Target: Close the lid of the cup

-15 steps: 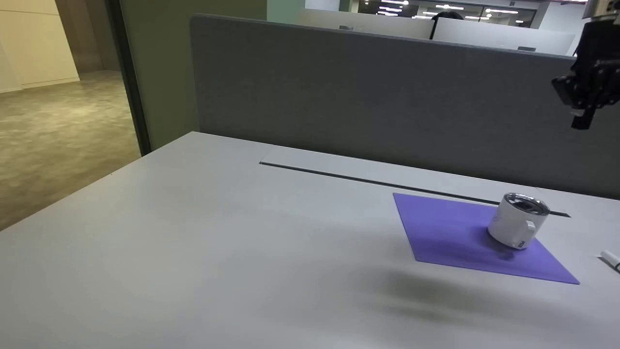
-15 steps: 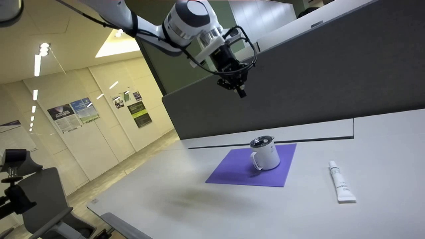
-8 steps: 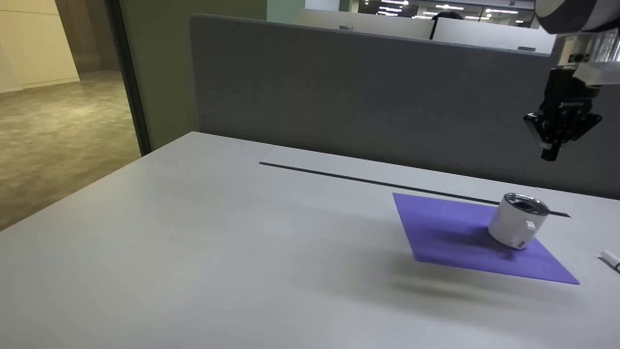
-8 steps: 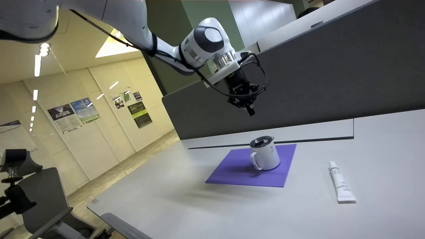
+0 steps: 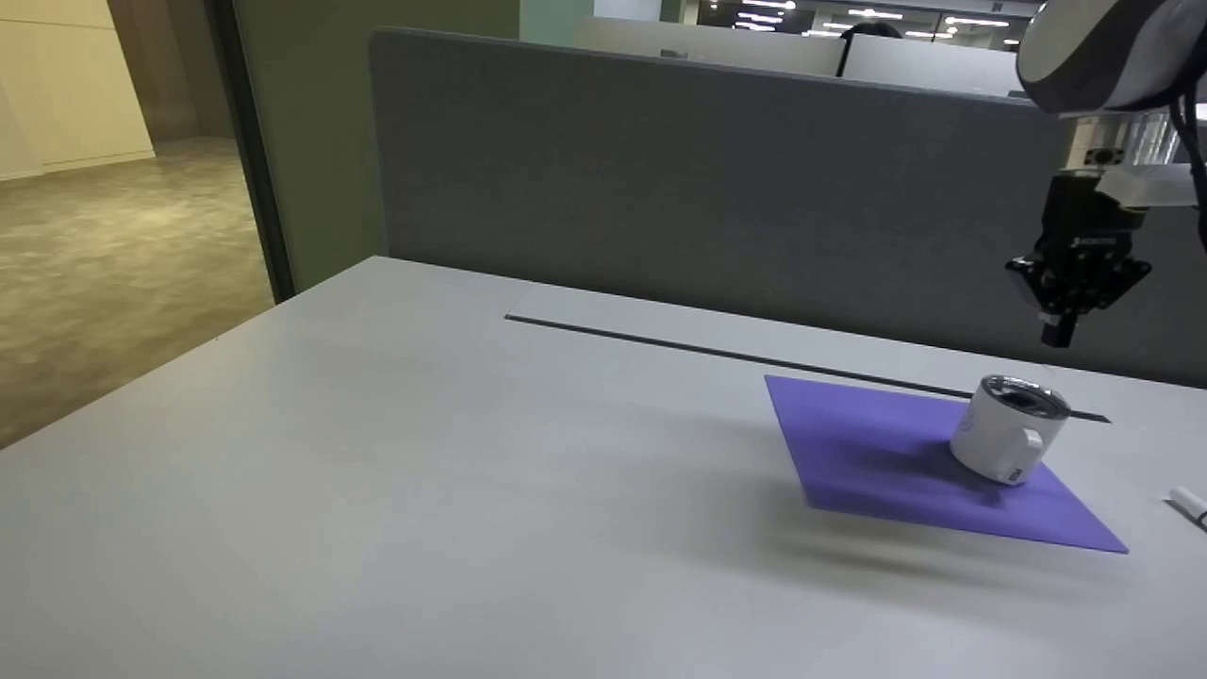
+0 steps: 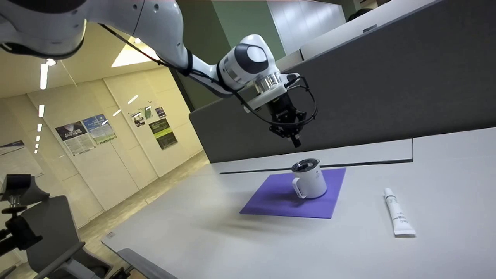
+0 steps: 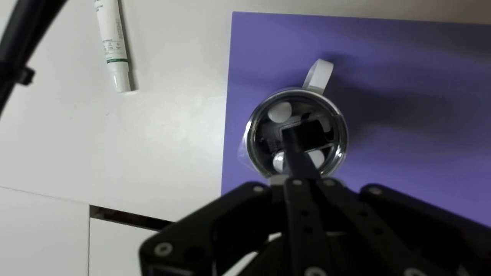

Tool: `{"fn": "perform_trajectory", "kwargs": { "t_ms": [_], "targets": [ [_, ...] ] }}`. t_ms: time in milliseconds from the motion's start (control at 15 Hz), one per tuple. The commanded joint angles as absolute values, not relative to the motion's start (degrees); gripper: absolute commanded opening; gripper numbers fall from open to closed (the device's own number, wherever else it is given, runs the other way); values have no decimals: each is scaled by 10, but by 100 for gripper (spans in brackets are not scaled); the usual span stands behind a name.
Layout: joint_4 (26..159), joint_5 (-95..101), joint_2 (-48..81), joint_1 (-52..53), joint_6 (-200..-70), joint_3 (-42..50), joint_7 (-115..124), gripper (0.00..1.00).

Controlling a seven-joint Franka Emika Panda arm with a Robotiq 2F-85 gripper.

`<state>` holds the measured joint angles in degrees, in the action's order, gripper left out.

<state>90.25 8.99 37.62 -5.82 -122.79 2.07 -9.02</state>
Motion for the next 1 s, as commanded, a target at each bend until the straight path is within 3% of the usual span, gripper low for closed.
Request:
{"fn": "perform_trajectory", "kwargs": {
  "t_ms": [0,933],
  "targets": [
    [900,87,377,-55,-1226,24,-92,0],
    [930,91,393,-55,-1303,26,-91,0]
  ]
}}
